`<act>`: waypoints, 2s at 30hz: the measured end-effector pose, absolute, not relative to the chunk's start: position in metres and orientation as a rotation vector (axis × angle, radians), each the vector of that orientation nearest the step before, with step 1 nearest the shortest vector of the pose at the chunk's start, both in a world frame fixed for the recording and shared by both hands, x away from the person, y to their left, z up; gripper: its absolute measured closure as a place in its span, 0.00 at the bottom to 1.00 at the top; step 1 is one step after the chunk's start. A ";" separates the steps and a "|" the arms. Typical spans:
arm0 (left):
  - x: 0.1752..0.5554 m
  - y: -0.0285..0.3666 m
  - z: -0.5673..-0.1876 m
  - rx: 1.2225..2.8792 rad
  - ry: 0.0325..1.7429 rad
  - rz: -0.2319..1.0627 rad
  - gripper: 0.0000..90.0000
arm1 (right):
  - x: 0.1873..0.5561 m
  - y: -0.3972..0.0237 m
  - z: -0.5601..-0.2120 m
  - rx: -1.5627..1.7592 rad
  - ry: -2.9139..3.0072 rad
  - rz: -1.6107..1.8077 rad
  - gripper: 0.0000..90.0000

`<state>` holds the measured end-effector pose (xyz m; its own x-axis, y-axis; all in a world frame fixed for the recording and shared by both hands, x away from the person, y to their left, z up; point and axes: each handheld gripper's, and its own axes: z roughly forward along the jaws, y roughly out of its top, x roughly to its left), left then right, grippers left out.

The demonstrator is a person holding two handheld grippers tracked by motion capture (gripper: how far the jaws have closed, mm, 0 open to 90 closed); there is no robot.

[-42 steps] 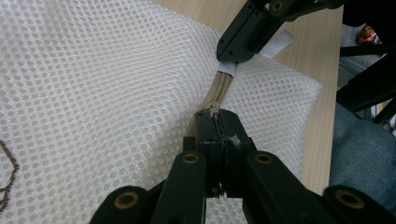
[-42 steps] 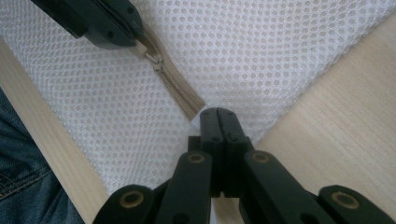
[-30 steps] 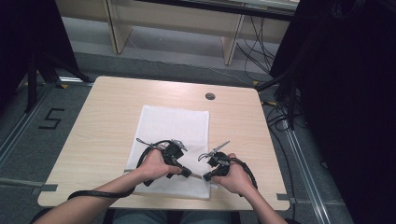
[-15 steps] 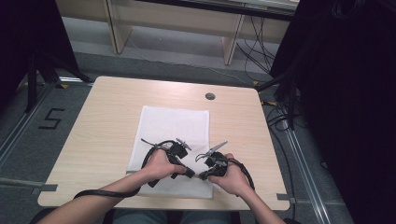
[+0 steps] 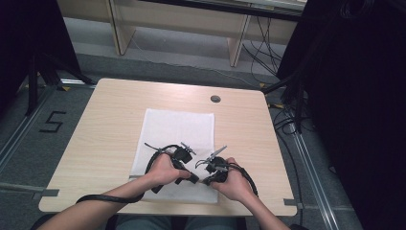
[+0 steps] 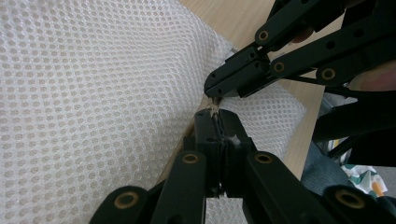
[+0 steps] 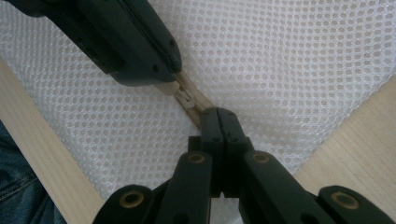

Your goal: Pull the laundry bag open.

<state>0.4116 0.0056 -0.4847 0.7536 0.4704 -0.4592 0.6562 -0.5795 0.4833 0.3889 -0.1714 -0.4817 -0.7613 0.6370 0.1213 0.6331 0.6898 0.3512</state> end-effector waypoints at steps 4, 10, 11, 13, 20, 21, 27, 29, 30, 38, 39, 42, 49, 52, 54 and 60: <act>0.412 0.007 -0.485 2.288 0.869 -0.384 0.98 | 0.389 -0.172 -0.482 1.048 2.892 0.596 1.00; 0.416 0.009 -0.483 2.325 0.828 -0.386 0.98 | 0.387 -0.170 -0.481 1.080 2.887 0.586 1.00; 0.415 0.006 -0.483 2.282 0.860 -0.392 0.98 | 0.387 -0.170 -0.481 1.086 2.889 0.587 1.00; 0.416 0.005 -0.483 2.274 0.865 -0.384 0.97 | 0.387 -0.170 -0.481 1.109 2.889 0.592 1.00; 0.418 0.001 -0.487 2.294 0.865 -0.381 0.97 | 0.388 -0.173 -0.483 1.068 2.883 0.626 1.00; 0.418 0.001 -0.488 2.278 0.879 -0.387 0.97 | 0.387 -0.173 -0.482 1.090 2.885 0.623 1.00; 0.417 0.002 -0.490 2.268 0.891 -0.397 0.97 | 0.387 -0.172 -0.483 1.066 2.877 0.614 1.00; 0.415 0.006 -0.489 2.276 0.895 -0.396 0.97 | 0.386 -0.171 -0.482 1.069 2.873 0.610 1.00; 0.413 0.007 -0.489 2.255 0.921 -0.395 0.97 | 0.386 -0.171 -0.482 1.043 2.867 0.600 1.00; 0.408 0.019 -0.489 2.192 0.958 -0.386 0.98 | 0.383 -0.167 -0.482 1.061 2.876 0.592 1.00; 0.409 0.020 -0.489 2.207 0.947 -0.385 0.98 | 0.383 -0.167 -0.482 1.074 2.881 0.600 1.00; 0.408 0.021 -0.491 2.184 0.963 -0.392 0.98 | 0.384 -0.166 -0.482 1.016 2.863 0.582 1.00; 0.410 0.011 -0.486 2.204 0.932 -0.360 0.98 | 0.384 -0.166 -0.482 1.061 2.869 0.593 1.00; 0.411 0.008 -0.488 2.219 0.929 -0.362 0.97 | 0.386 -0.171 -0.484 1.094 2.860 0.644 1.00; 0.413 0.009 -0.491 2.263 0.901 -0.355 0.97 | 0.386 -0.172 -0.484 1.103 2.868 0.656 1.00; 0.412 0.004 -0.493 2.213 0.932 -0.367 0.97 | 0.386 -0.171 -0.484 1.108 2.866 0.655 1.00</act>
<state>0.4121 0.0036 -0.4927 0.7013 0.5156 -0.4924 0.7129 -0.4983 0.4935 0.3864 -0.1715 -0.4836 -0.7511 0.6434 0.1478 0.6437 0.6642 0.3802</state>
